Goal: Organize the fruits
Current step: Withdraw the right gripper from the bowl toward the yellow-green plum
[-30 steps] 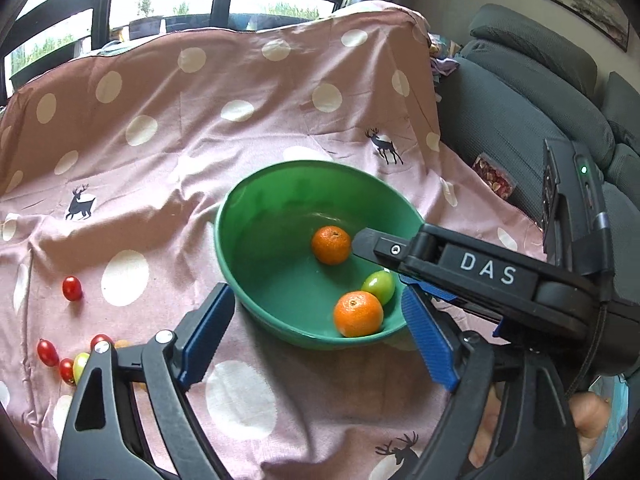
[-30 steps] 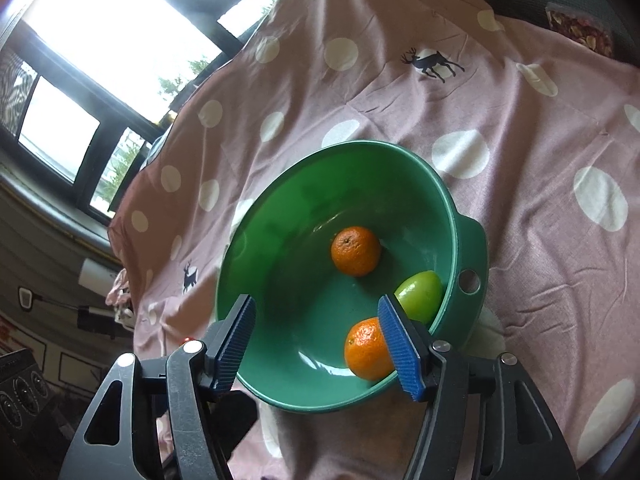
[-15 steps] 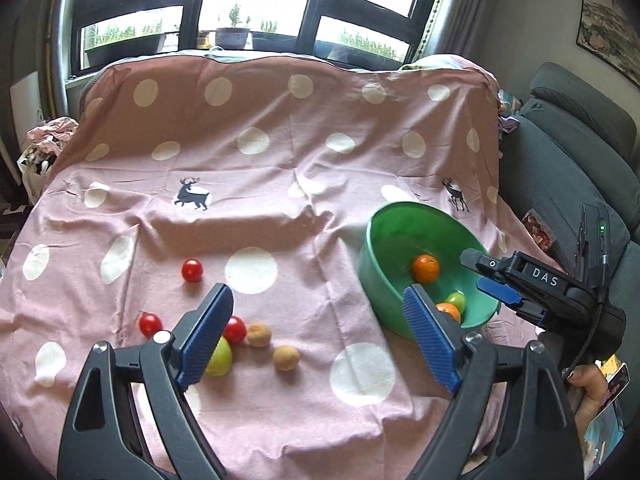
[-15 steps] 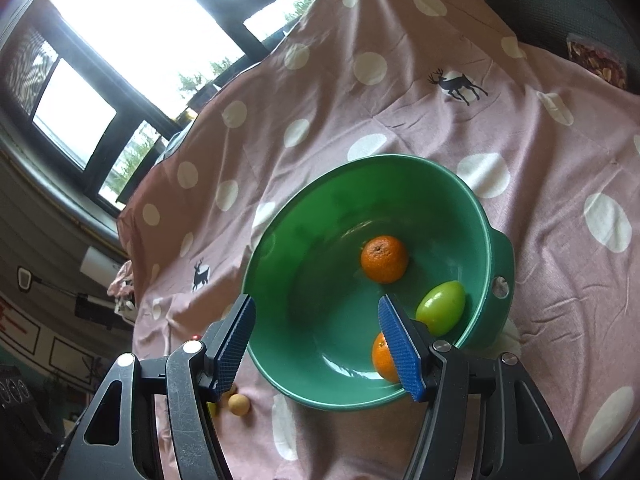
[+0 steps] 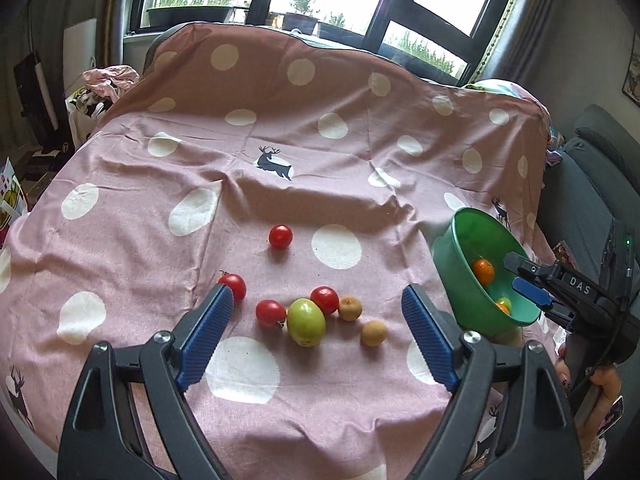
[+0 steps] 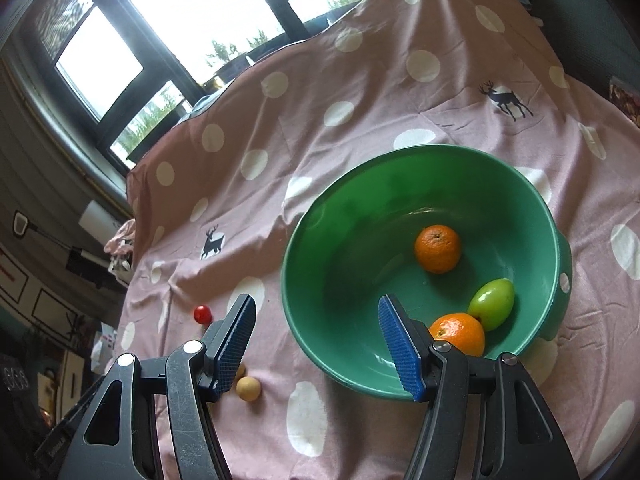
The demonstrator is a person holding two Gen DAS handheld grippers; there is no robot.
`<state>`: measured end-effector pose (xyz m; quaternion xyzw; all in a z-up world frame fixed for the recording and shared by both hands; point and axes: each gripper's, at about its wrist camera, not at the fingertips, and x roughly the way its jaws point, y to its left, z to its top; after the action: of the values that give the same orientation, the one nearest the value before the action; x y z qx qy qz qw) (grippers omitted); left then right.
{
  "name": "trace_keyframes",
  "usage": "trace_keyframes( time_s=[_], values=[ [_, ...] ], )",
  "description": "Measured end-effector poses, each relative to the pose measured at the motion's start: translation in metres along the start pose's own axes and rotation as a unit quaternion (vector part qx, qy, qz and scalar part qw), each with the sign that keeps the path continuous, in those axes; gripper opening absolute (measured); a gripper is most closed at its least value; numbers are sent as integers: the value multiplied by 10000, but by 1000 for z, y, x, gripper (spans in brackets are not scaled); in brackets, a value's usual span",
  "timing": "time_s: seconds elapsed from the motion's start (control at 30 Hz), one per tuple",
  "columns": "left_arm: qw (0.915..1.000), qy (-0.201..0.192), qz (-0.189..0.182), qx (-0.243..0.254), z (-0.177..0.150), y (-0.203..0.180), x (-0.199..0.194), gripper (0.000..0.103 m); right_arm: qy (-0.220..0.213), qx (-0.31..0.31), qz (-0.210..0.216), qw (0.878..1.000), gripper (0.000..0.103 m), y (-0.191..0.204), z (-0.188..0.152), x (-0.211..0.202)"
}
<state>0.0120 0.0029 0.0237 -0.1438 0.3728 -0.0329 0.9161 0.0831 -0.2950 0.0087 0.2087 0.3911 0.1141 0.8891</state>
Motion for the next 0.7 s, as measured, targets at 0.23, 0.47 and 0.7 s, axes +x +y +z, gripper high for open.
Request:
trace_keyframes(
  time_s=[0.23, 0.47, 0.7],
  values=[
    [9991, 292, -65, -301, -3, 27, 14, 84, -107, -357, 198, 9991, 65, 30, -6, -10],
    [9944, 819, -415, -516, -8, 37, 39, 76, 887, -768, 754, 9902, 65, 86, -13, 30],
    [9899, 1103, -737, -507, -14, 34, 59, 75, 1461, -1292, 1254, 9728, 65, 133, -16, 76]
  ],
)
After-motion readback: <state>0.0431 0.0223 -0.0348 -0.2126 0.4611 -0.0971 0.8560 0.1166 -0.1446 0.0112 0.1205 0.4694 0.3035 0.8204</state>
